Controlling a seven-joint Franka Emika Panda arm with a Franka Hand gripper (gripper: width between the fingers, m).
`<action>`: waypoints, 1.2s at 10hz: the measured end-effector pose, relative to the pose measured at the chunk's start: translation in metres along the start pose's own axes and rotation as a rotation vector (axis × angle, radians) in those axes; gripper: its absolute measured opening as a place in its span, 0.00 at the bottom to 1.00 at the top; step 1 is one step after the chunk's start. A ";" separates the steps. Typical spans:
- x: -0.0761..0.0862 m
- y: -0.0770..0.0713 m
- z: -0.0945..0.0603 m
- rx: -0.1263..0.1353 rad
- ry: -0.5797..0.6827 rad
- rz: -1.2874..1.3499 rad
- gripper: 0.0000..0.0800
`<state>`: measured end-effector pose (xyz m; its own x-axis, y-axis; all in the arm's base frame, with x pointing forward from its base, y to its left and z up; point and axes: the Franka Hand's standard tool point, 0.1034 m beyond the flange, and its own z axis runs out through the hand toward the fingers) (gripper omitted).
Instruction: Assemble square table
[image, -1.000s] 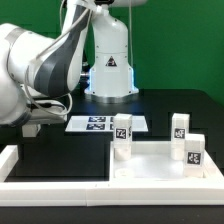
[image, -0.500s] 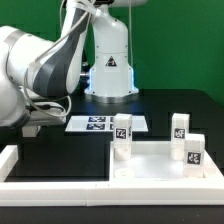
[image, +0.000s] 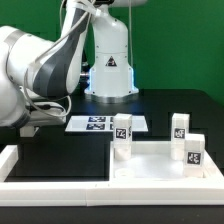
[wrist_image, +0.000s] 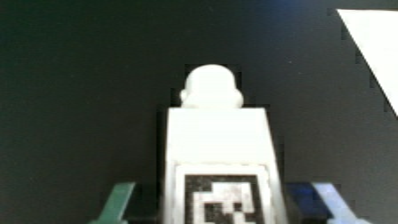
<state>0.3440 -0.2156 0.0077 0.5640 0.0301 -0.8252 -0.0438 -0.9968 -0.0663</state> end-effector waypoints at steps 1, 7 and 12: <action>0.000 0.000 0.000 0.000 0.000 0.000 0.36; -0.009 -0.006 -0.013 0.008 -0.006 -0.006 0.36; -0.034 -0.006 -0.055 0.021 0.142 -0.005 0.36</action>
Offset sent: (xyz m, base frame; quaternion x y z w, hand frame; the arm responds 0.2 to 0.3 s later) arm 0.0000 0.0000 0.0000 0.0000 0.0000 0.0000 1.0000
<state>0.3703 -0.2142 0.0674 0.6753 0.0224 -0.7372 -0.0571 -0.9949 -0.0826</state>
